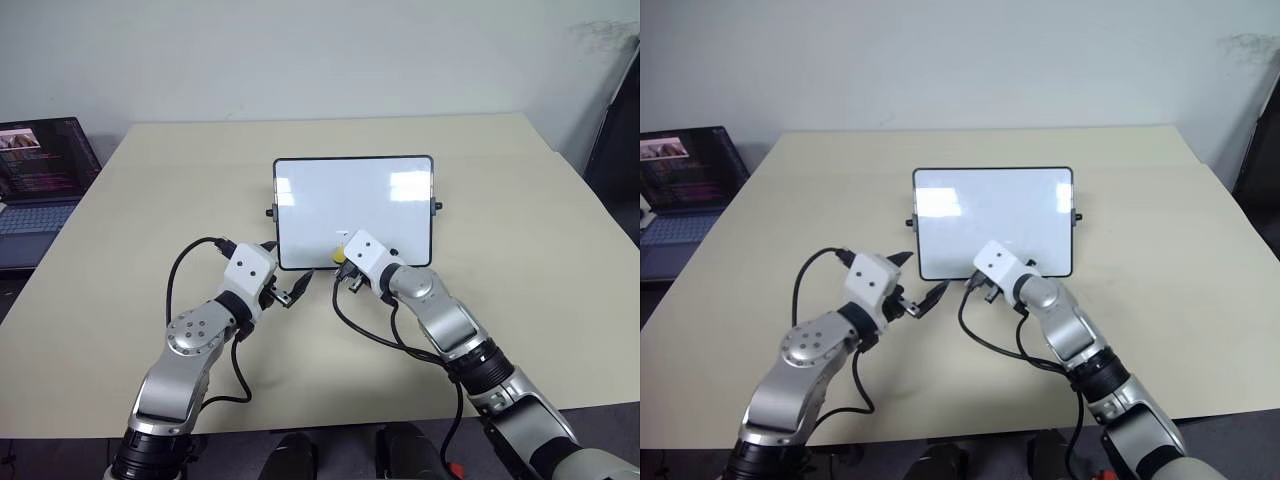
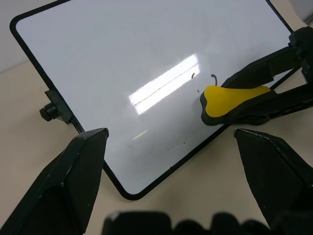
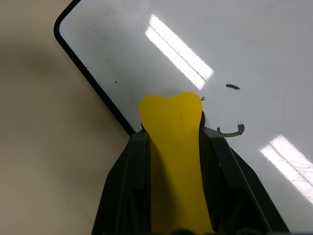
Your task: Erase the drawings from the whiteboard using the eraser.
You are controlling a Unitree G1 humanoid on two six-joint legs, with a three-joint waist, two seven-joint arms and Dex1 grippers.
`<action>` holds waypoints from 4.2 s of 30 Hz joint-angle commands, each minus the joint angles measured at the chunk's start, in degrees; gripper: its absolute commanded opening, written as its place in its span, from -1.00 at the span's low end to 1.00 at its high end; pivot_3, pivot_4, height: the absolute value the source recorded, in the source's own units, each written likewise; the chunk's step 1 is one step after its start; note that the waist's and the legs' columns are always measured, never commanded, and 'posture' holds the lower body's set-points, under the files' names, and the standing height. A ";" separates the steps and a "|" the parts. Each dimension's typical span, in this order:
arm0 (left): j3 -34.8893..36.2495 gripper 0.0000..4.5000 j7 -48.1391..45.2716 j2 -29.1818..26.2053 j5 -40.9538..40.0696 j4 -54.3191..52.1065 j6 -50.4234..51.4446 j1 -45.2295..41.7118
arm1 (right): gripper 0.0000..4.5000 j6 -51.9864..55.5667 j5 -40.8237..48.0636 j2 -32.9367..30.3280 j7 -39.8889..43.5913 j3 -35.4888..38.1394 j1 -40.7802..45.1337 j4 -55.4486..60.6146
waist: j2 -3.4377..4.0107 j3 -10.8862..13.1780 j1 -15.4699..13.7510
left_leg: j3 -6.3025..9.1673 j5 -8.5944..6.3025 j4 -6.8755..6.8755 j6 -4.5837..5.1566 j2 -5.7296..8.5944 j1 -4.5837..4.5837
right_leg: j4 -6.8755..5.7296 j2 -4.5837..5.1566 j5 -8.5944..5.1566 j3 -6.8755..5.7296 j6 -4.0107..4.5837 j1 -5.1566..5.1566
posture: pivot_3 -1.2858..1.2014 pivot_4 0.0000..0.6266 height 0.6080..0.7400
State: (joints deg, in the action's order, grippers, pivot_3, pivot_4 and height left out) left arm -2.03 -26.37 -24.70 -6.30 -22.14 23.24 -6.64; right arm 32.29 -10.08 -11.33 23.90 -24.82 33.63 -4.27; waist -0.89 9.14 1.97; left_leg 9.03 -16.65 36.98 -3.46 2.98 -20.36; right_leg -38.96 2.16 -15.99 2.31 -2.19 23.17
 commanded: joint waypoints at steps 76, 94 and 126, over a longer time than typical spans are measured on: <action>-0.03 1.00 -0.38 0.10 0.53 1.48 -3.46 -1.21 | -0.54 0.24 -2.62 1.90 -2.26 2.88 -1.13 3.28 | 0.01 0.03 0.03 | 0.05 0.11 -0.02 -0.21 0.01 -0.36 | 0.05 0.02 0.01 -0.04 0.01 0.29 | 0.03 -0.52 1.00; -0.68 1.00 -0.57 0.22 0.55 1.60 -2.56 -2.69 | -0.54 -4.17 -2.37 3.05 -3.72 4.96 5.27 -5.28 | 0.01 0.03 0.15 | 0.05 0.06 -0.01 -0.10 0.00 -0.20 | 0.01 -0.01 0.03 -0.05 0.04 0.17 | 0.03 -0.52 1.00; -0.34 1.00 -0.48 0.04 0.99 3.42 -5.82 -1.73 | -0.54 0.89 -1.46 -2.20 -0.72 9.21 3.04 2.18 | 0.01 0.04 -0.09 | 0.08 0.14 -0.04 -0.25 0.00 -0.42 | 0.12 0.01 0.04 -0.06 0.05 0.30 | 0.03 -0.52 1.00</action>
State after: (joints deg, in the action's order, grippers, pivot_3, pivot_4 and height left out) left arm -3.03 -26.88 -24.47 -5.39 -17.35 18.50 -7.82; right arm 34.14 -11.13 -13.04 23.21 -15.01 37.07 -2.07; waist -0.88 9.18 1.87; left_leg 9.10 -16.51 36.94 -3.71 2.98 -20.78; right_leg -38.83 2.17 -15.95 2.25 -2.14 23.47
